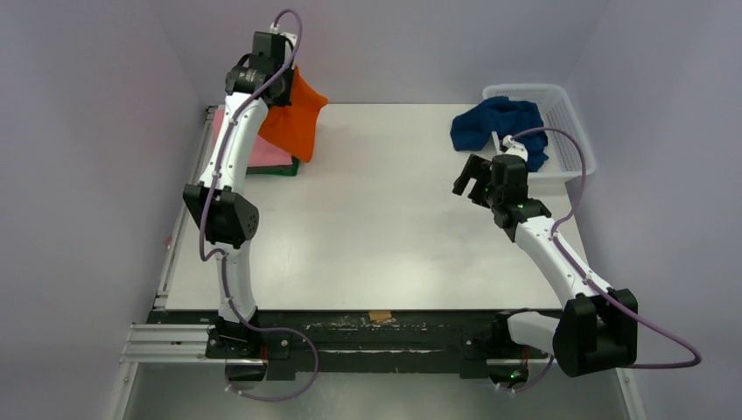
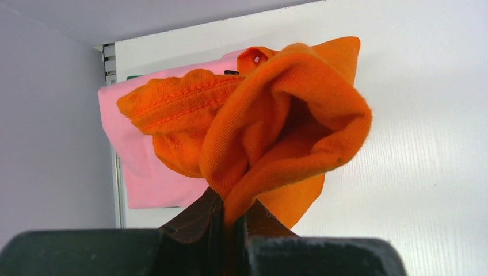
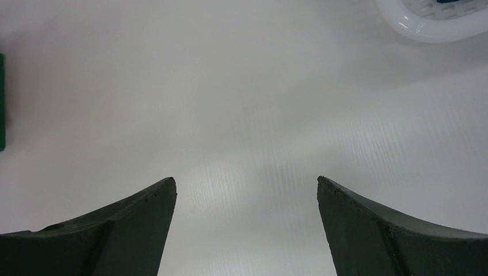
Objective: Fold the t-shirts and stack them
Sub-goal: Put the neatly folded tshirt into the corner of the board with the left arm
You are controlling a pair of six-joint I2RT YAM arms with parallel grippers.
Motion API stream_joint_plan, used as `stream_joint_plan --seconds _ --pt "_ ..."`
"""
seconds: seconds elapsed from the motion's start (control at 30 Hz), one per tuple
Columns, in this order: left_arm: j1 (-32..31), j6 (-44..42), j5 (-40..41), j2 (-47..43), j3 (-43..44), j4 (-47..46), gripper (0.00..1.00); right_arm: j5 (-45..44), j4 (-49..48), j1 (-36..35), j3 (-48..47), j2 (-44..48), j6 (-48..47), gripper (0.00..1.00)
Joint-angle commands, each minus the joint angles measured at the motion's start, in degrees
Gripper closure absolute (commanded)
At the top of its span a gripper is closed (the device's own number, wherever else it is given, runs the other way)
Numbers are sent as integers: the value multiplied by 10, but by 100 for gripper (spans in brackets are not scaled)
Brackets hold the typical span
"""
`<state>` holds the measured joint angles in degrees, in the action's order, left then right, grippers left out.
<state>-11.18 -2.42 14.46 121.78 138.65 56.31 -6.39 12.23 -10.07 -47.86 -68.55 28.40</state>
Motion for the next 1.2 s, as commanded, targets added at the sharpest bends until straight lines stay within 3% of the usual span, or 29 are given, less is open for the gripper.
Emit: stream_joint_plan --seconds 0.0,0.47,0.8,1.1,1.13,1.17 --pt "27 -7 -11 -28 21 -13 100 -44 8 -1 -9 -5 -5 9" --pt "141 -14 -85 74 -9 -84 100 -50 8 -1 -18 -31 -5 9" --pt "174 18 -56 149 14 -117 100 -64 11 -1 -29 -64 -5 9" --pt "210 66 -54 151 -9 -129 100 -70 8 -1 -33 -80 -4 9" --pt "213 70 -59 150 -11 -129 95 -72 8 -1 -34 -81 -4 9" --pt "216 73 -70 148 -13 -129 83 -73 9 -1 -35 -83 -3 9"
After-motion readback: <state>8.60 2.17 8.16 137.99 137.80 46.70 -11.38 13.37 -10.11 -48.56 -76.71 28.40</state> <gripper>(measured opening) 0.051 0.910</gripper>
